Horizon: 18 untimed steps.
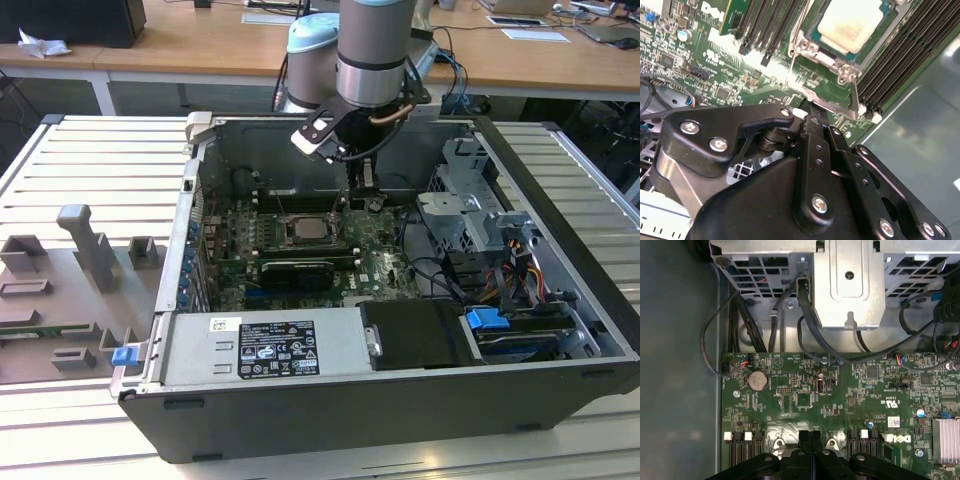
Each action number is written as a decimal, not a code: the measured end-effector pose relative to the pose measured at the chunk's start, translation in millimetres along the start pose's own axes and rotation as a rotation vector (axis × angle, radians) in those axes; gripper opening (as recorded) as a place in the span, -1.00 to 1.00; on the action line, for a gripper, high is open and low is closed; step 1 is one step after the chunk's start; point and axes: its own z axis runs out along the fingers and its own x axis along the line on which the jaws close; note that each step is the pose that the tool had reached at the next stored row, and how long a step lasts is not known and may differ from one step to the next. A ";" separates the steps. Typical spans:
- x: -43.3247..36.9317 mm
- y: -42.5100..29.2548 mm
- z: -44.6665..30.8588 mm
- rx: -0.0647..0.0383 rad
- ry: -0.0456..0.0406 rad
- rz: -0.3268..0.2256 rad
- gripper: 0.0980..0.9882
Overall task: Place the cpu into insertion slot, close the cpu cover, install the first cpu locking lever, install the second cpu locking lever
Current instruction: 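Close the cpu cover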
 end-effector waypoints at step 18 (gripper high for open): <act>-0.3 -35.1 0.7 0.000 0.0000 0.000 -0.98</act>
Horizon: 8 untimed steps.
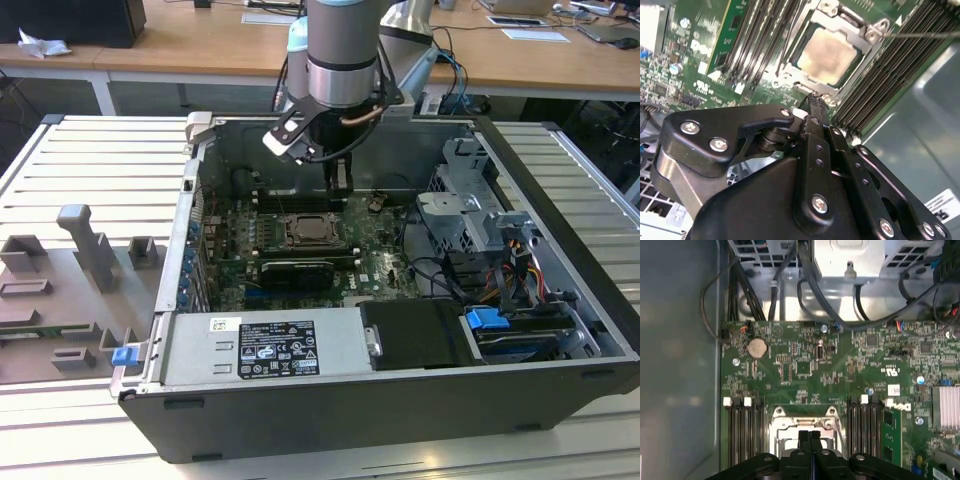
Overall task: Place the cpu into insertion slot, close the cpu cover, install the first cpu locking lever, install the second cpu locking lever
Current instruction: 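Close the cpu cover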
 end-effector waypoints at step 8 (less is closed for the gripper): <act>-0.1 -16.1 6.5 0.000 0.0000 0.000 -0.98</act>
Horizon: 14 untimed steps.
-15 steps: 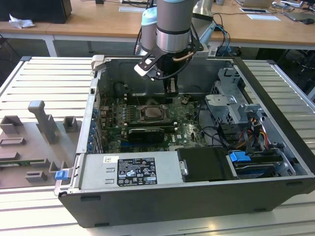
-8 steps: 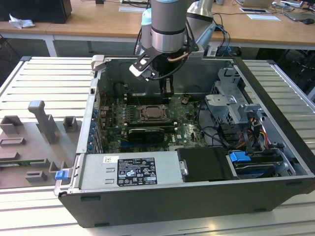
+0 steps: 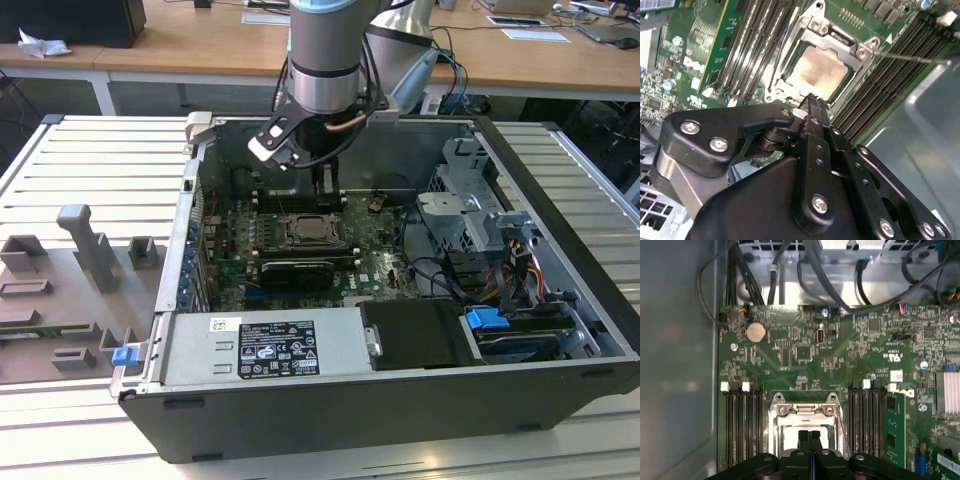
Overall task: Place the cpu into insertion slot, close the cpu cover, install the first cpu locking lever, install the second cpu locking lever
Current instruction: 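Close the cpu cover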
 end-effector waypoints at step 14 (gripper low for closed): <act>0.1 -20.4 18.6 0.000 0.0001 -0.001 -0.98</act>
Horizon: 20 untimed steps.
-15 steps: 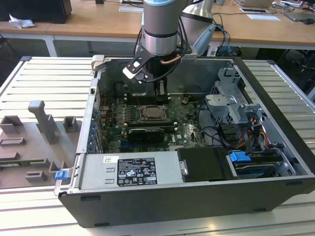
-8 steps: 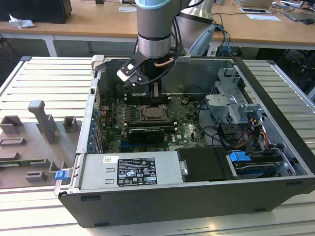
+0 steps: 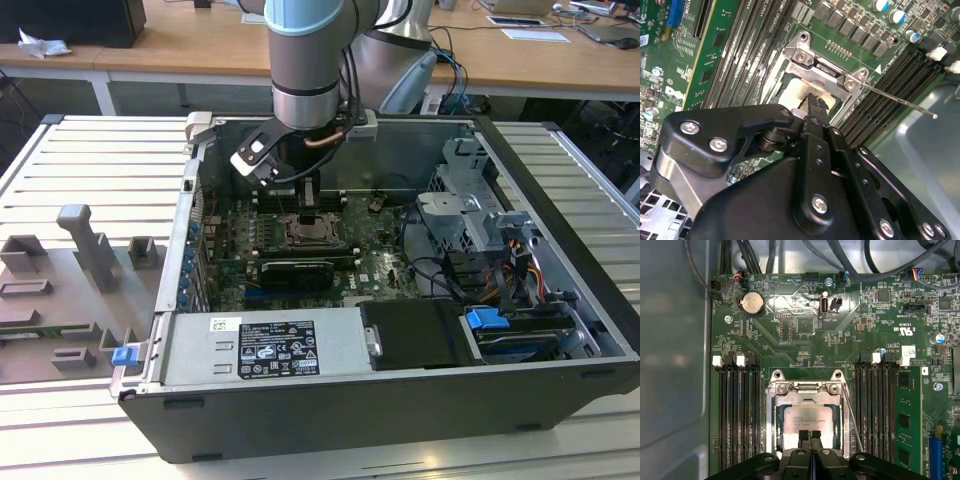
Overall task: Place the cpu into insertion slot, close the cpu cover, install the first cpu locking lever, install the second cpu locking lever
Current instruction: 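Close the cpu cover, then install the first cpu locking lever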
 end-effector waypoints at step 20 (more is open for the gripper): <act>0.5 1.0 -51.0 0.000 -0.0019 -0.004 -0.98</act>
